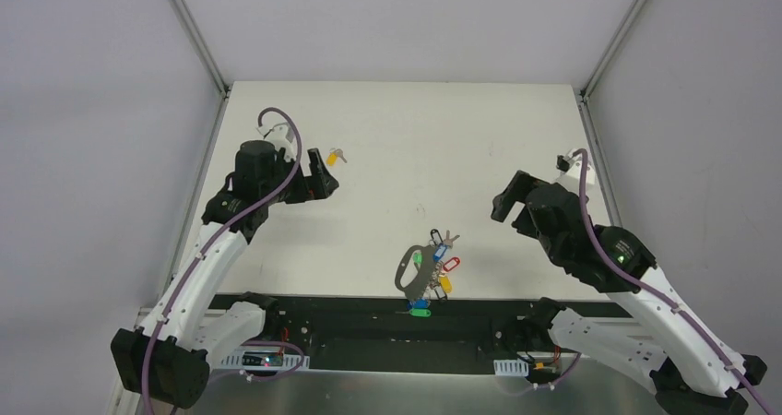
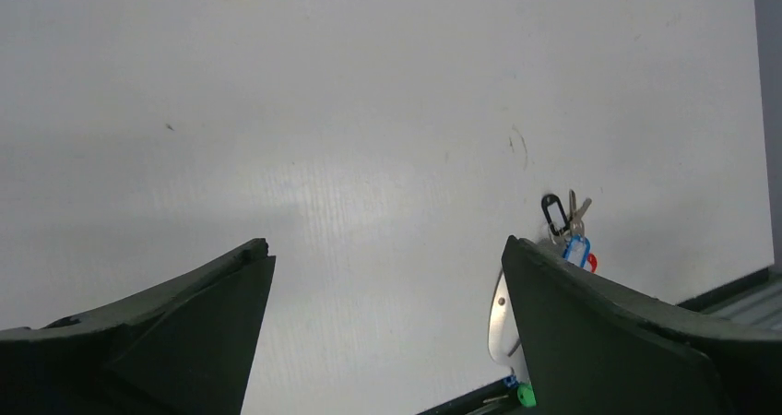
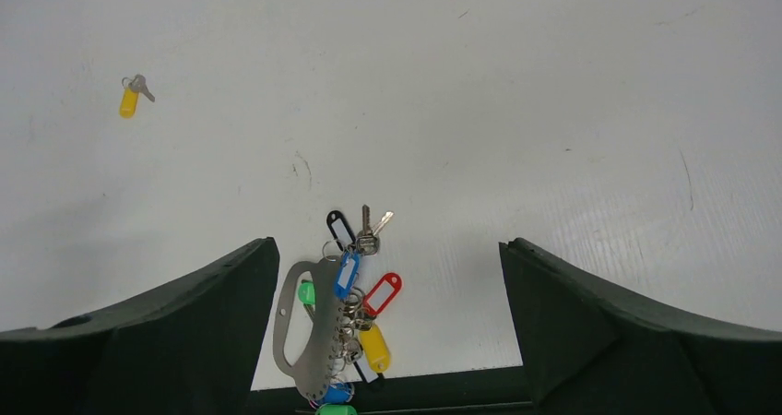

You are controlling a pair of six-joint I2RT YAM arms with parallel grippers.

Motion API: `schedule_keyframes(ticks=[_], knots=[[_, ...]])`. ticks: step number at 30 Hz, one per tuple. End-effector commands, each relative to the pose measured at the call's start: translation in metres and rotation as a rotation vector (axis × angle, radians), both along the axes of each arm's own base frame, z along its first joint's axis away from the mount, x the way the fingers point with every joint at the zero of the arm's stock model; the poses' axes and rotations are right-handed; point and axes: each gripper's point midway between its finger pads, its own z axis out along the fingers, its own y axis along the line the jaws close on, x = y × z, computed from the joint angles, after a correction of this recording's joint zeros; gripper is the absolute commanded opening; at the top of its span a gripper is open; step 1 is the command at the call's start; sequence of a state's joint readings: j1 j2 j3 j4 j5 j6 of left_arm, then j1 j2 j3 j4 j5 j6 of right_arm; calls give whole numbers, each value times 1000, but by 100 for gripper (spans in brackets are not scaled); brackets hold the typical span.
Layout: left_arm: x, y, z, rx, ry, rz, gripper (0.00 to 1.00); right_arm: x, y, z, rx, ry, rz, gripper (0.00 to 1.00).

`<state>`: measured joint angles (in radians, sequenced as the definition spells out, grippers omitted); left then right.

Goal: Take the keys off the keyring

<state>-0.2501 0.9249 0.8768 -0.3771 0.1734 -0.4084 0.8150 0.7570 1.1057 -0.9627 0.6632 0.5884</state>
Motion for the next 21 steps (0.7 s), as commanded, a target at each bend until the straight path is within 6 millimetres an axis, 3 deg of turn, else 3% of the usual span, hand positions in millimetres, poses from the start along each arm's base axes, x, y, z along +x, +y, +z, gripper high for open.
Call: schedule_keyframes(ticks=[1, 6, 11, 15, 21], knots=[[-2, -31, 3, -28, -18, -206, 100, 8, 18, 1, -29, -48, 128, 99], [-3, -50, -18, 42, 18, -226, 100, 5, 33, -1, 52, -72, 192, 99], [-14, -101, -30, 122, 48, -288, 100, -3, 53, -16, 132, -41, 269, 99], [-17, -134, -50, 138, 118, -334, 95, -4, 63, -43, 130, 58, 264, 94], [-30, -164, -89, 229, 156, -433, 91, -9, 90, -82, 153, 209, 320, 83]])
